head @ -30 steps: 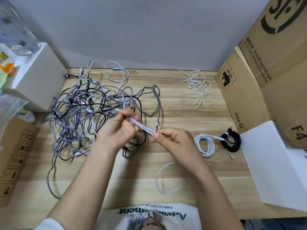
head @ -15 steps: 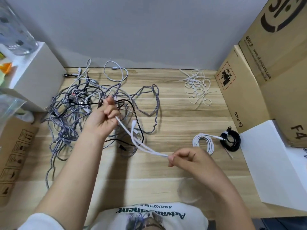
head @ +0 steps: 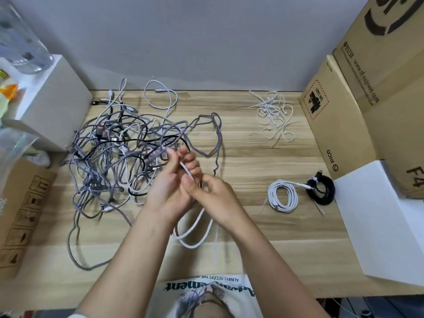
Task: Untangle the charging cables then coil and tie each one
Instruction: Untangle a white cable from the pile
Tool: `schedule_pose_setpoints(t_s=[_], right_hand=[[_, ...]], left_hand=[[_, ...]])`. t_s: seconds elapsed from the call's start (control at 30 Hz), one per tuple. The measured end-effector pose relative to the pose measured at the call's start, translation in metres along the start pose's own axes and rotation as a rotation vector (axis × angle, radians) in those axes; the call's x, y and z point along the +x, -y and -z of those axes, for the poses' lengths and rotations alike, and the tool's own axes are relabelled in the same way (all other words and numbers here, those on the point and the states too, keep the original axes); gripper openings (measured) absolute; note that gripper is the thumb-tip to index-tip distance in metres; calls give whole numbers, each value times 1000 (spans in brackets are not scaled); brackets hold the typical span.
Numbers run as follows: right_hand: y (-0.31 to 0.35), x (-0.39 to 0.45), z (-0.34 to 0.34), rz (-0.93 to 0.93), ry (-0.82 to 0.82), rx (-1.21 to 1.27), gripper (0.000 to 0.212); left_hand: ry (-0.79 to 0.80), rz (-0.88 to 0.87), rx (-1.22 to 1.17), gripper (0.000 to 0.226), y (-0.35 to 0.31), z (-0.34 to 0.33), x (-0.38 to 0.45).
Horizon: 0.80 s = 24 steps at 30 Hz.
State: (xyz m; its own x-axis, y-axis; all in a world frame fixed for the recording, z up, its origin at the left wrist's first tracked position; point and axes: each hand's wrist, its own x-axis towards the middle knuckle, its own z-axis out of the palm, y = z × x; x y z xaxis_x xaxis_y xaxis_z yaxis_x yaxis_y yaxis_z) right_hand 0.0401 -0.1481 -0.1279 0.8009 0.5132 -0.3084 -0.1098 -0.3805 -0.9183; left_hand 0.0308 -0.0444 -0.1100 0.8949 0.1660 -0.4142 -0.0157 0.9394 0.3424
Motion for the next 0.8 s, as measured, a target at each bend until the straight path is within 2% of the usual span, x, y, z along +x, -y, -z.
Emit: schedule_pose_setpoints(t_s=[0.1,0.17,0.33,0.47,0.53,0.6,0.7,0.8], right_hand=[[-4,0,4,28,62,-51,45],[-10,-3,8,71,80,-91,47],[-12,-23,27,89,151,1,35],[-19,-38,48,51,263,10,34],[-23,-43,52,36,280,52,34],[-26,-46,51,55,268,68,32],[-25,-49,48,81,246,98,31],[-19,-53,48,119,240,139,29]], left_hand=[[2,-39,259,36,8,-3,-5],[17,-38,435,35,9,1,-8],[-51,40,558,22,2,5,-12],[-101,-6,536,41,-3,2,-13],[-122,-68,612,55,-4,6,-14],[-131,-156,724,59,-4,10,-17],[-89,-250,939,39,-6,18,-21],[-62,-350,1294,14,-7,31,-22]])
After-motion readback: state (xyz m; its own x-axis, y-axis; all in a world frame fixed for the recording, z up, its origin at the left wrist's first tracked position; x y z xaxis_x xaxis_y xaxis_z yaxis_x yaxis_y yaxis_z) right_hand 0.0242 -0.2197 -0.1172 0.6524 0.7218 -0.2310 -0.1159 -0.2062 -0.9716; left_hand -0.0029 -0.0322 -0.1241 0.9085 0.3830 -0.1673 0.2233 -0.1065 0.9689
